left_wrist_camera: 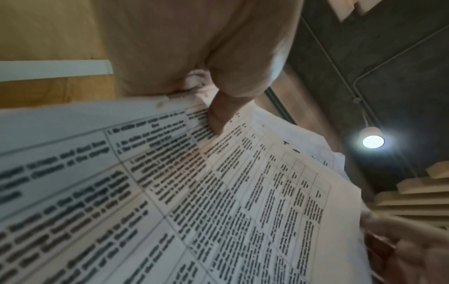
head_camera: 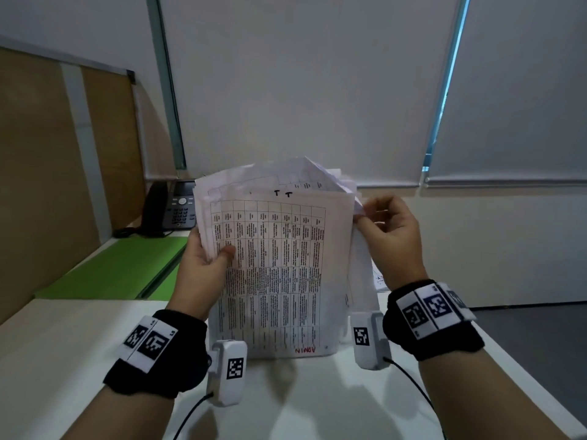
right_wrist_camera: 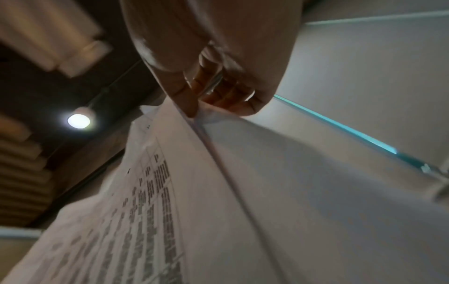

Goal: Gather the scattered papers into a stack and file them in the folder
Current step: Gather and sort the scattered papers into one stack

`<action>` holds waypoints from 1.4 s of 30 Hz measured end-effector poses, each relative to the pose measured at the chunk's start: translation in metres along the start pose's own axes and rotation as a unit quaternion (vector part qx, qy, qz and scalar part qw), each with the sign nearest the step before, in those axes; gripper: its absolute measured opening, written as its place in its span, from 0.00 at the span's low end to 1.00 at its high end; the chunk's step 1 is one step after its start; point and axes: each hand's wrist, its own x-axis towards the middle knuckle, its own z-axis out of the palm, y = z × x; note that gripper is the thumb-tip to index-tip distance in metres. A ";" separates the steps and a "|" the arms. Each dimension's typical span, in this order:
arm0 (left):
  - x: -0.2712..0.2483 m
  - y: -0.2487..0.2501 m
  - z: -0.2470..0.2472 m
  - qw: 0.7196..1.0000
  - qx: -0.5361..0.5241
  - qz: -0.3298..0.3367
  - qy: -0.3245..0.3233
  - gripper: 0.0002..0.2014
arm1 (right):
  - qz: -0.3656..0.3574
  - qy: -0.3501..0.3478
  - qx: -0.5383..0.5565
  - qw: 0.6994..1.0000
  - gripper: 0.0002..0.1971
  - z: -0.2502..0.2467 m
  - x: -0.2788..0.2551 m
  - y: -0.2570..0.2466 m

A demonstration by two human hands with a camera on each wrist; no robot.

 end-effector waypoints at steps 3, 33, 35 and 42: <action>0.000 -0.002 0.000 1.000 -0.008 0.006 -0.005 0.24 | 0.008 -0.044 -0.031 0.999 0.14 0.002 -0.001 -0.008; -0.004 0.004 0.014 0.997 -0.005 0.013 0.074 0.12 | 0.119 -0.084 -0.035 0.989 0.31 0.033 -0.036 0.020; -0.004 0.012 0.019 0.995 -0.011 0.036 0.096 0.13 | 0.092 -0.041 -0.032 0.994 0.26 0.036 -0.034 0.015; -0.015 0.018 0.009 0.999 0.029 0.005 0.019 0.31 | 0.105 0.014 0.036 0.994 0.30 0.026 -0.035 0.019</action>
